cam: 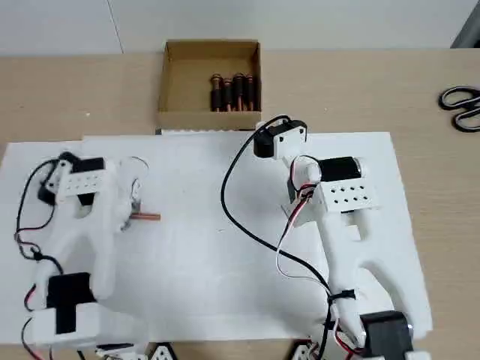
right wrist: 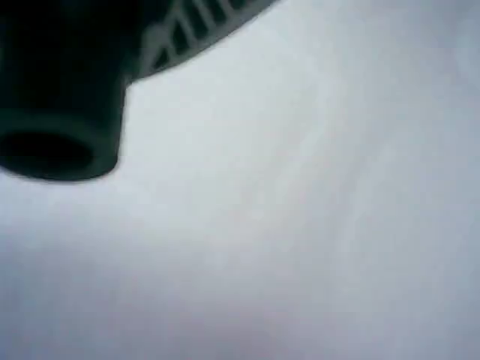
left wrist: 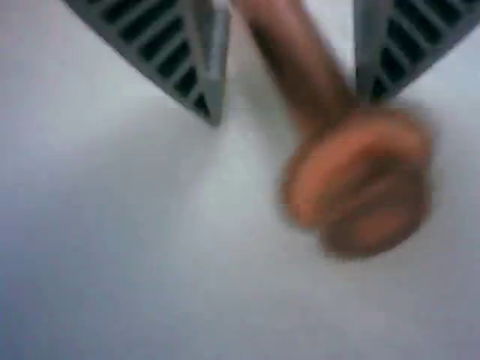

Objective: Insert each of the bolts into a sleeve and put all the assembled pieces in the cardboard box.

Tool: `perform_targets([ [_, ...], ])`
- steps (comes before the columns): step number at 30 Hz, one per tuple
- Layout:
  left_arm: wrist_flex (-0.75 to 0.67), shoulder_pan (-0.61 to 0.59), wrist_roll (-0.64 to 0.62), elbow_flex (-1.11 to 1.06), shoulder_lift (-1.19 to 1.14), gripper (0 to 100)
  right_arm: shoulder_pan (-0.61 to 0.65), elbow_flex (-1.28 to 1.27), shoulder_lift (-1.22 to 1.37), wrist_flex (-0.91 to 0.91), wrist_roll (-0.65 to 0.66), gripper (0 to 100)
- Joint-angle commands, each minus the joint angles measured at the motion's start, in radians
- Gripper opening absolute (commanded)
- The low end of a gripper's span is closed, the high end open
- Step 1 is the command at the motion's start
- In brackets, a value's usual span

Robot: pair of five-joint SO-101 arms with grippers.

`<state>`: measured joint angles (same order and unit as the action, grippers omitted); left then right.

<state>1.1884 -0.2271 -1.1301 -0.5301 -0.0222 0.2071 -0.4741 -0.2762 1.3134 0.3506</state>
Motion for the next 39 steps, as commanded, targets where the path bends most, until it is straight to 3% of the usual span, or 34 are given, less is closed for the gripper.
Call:
perform_targets([
  [1,-0.080,-0.037,0.002,-0.022,0.000,11,-0.004,0.015,-0.005,0.005,-0.005,0.3],
  [13,-0.181,-0.069,0.032,-0.097,-0.011,11,-0.002,0.017,-0.005,0.004,-0.003,0.3],
  [19,-0.186,-0.066,0.035,-0.087,-0.057,1,-0.005,0.017,-0.005,0.004,-0.003,0.3],
  [24,-0.041,-0.064,0.035,0.016,-0.057,1,-0.004,0.017,-0.005,0.004,-0.003,0.3],
  [32,0.255,-0.063,0.038,0.355,-0.057,1,-0.004,0.028,-0.008,0.008,-0.002,0.3],
  [39,0.417,-0.051,0.123,0.667,-0.057,1,-0.002,0.170,-0.051,0.119,-0.002,0.3],
])
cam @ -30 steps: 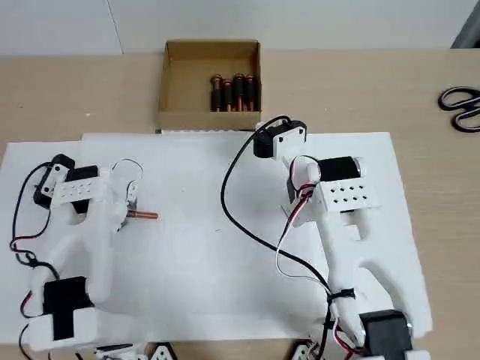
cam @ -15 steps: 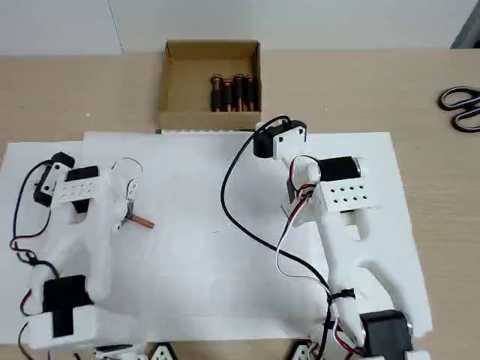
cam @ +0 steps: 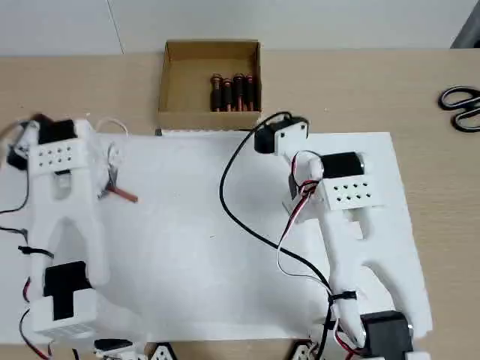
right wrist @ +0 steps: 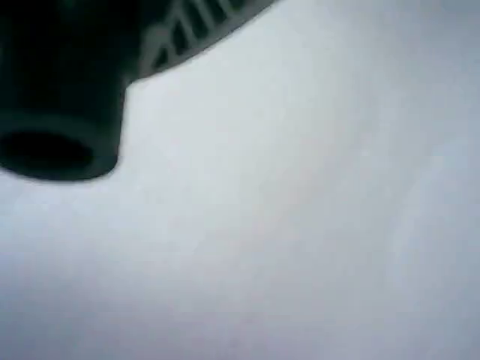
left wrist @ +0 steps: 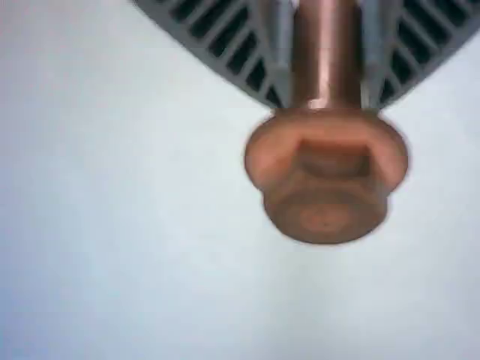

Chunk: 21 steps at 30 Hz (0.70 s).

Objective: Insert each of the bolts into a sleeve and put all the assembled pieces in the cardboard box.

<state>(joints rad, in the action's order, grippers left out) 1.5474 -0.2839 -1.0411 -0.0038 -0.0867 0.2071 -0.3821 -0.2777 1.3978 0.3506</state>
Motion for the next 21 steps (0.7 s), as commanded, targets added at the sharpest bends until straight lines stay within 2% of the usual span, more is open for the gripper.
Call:
perform_targets([
  [1,0.078,0.008,0.054,0.177,0.008,1,-0.002,0.089,-0.054,0.050,0.005,0.3],
  [6,0.157,0.040,0.184,0.341,0.009,1,0.010,0.109,-0.085,0.159,0.041,0.3],
  [11,0.206,0.123,0.195,0.470,0.009,1,0.048,0.167,-0.194,0.291,0.029,0.3],
  [13,0.206,0.161,0.218,0.507,0.028,1,0.045,0.186,-0.260,0.305,-0.020,0.4],
  [17,0.193,0.242,0.318,0.602,0.172,1,0.045,0.186,-0.375,0.297,-0.046,0.4],
  [21,0.187,0.347,0.465,0.605,0.339,1,0.038,0.183,-0.461,0.303,-0.046,0.3],
])
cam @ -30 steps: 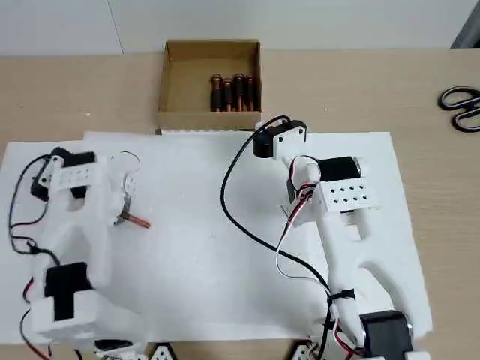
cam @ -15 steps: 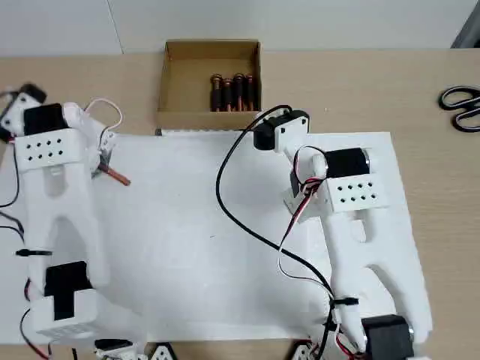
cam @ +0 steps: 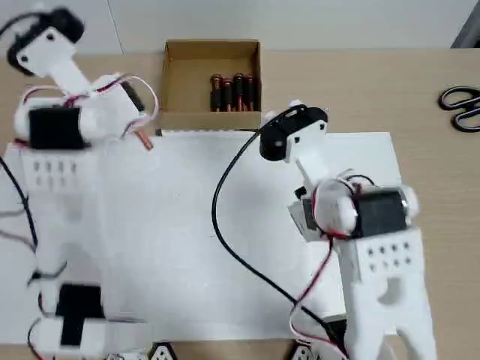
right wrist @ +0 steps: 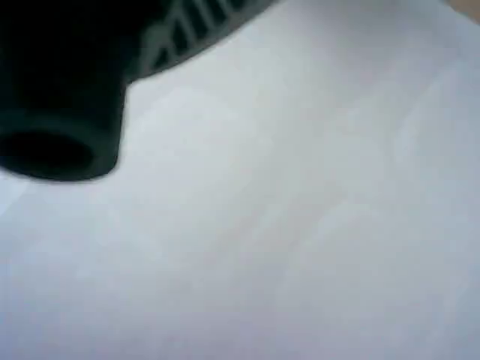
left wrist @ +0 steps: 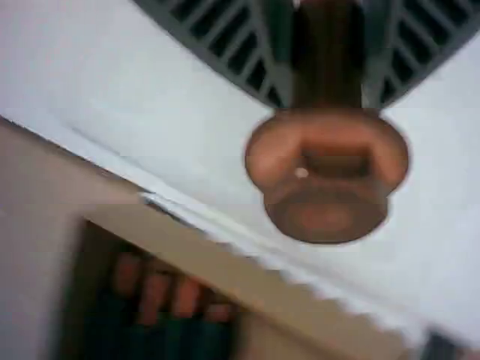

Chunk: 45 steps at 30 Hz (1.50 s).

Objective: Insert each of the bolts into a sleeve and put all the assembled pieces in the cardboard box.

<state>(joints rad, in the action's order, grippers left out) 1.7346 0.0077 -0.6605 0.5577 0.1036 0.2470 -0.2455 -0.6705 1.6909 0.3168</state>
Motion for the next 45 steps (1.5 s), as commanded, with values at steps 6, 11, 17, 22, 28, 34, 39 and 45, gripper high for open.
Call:
perform_targets([
  [6,0.002,0.074,0.181,0.041,0.321,1,-0.002,-0.029,-0.163,0.002,-0.026,0.2],
  [11,0.002,0.080,0.187,-0.097,0.445,1,0.007,-0.170,-0.308,-0.104,-0.143,0.2],
  [17,-0.006,0.077,0.264,-0.374,0.707,1,0.008,-0.400,-0.599,-0.309,-0.146,0.2],
  [22,-0.115,0.074,0.292,-0.691,0.976,1,0.116,-0.601,-0.797,-0.371,-0.153,0.2],
  [28,-0.311,0.072,0.373,-1.116,1.329,1,0.202,-0.796,-0.967,-0.463,-0.153,0.2],
  [34,-0.419,0.072,0.373,-1.388,1.577,1,0.214,-0.937,-1.079,-0.549,-0.153,0.2],
  [39,-0.522,0.072,0.328,-1.538,1.717,1,0.282,-1.068,-1.150,-0.651,-0.155,0.2],
  [45,-0.637,0.074,0.299,-1.589,1.715,1,0.358,-1.172,-1.144,-0.820,-0.149,0.2],
])
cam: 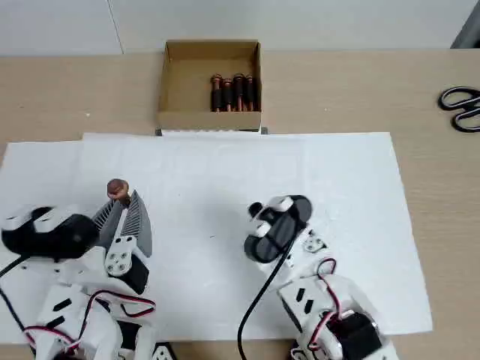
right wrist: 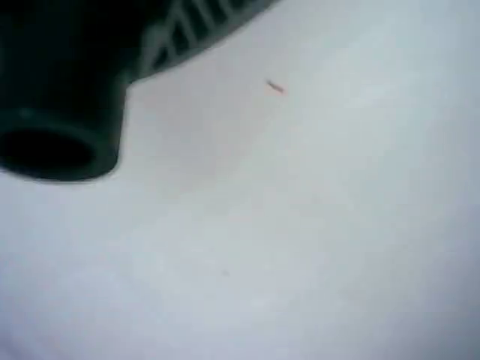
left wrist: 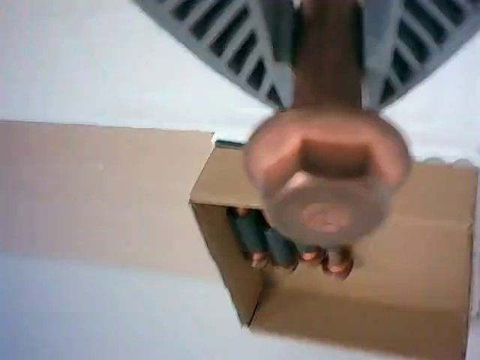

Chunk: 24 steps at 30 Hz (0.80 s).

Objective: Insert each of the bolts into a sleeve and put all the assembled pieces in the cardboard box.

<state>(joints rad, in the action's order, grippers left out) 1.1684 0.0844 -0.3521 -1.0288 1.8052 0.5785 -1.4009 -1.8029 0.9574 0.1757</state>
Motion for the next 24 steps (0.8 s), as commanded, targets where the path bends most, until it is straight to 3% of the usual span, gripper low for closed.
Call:
perform_targets([
  [1,-0.084,-0.003,-0.008,-0.012,0.014,1,0.036,-0.032,-0.012,-0.110,-0.006,0.2],
  [7,-0.157,-0.003,-0.002,-0.058,0.014,1,0.110,-0.120,-0.012,-0.243,-0.005,0.2],
  [14,-0.334,-0.003,-0.167,-0.174,0.014,1,0.170,-0.278,-0.012,-0.455,-0.003,0.2],
  [24,-0.393,0.032,-0.249,-0.275,0.011,1,0.213,-0.282,-0.002,-0.484,-0.009,0.2],
])
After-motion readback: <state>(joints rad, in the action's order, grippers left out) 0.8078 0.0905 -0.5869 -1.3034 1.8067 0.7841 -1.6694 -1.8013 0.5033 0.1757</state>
